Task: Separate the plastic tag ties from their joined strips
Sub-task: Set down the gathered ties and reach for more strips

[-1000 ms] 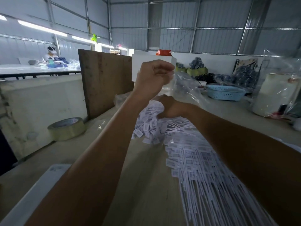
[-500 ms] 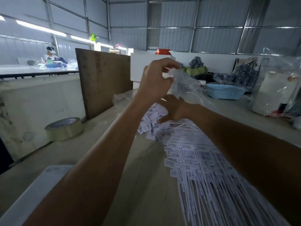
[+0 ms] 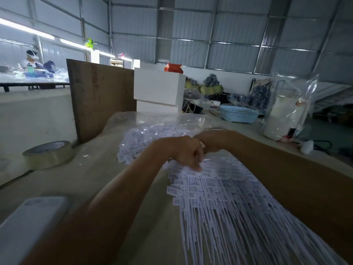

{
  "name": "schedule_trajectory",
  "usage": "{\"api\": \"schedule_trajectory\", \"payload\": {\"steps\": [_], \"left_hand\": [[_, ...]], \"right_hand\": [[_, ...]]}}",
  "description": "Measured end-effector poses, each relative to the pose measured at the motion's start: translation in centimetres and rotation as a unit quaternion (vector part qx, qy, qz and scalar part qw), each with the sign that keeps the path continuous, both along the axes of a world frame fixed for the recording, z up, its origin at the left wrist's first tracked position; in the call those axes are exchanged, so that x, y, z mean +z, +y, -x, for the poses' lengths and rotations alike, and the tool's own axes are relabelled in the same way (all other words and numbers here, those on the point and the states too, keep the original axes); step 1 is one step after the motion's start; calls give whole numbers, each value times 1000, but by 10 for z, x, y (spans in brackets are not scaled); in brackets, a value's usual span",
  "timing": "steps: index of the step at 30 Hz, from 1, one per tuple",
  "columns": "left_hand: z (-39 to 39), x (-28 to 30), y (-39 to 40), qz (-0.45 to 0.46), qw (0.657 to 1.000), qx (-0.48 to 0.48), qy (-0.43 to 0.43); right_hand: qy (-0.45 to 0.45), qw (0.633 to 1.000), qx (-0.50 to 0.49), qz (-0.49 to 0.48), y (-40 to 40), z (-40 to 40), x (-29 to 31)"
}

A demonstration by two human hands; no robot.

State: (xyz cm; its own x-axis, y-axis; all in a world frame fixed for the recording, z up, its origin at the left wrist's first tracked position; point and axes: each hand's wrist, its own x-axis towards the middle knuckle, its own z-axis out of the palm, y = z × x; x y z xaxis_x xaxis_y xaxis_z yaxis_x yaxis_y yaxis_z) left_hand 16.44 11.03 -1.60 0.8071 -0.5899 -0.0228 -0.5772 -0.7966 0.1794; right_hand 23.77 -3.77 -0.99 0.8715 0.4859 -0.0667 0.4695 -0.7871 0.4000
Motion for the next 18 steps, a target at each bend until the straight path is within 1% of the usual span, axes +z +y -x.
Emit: {"api": "schedule_trajectory", "payload": {"steps": [4, 7, 8, 11, 13, 15, 17, 18], "left_hand": [[3, 0, -6, 88, 995, -30, -42], [9, 12, -6, 98, 994, -36, -11], [11, 16, -5, 97, 995, -40, 3], [17, 28, -2, 118, 992, -39, 23], [16, 33, 2, 114, 993, -30, -6], [12, 35, 8, 79, 996, -5, -51], [8, 34, 15, 25, 998, 27, -48], [8, 33, 18, -9, 999, 36, -37]], "right_hand": [[-89, 995, -3, -41, 1, 6, 2], [-115, 993, -30, 24, 5, 6, -5], [-115, 992, -46, 31, 7, 5, -6], [-62, 995, -74, -23, 9, 10, 1], [-7, 997, -51, -59, 11, 20, 8], [34, 996, -17, -83, 11, 33, 17], [73, 993, 8, -90, 5, 55, 21], [79, 990, 33, -110, -3, 69, 21]]}}
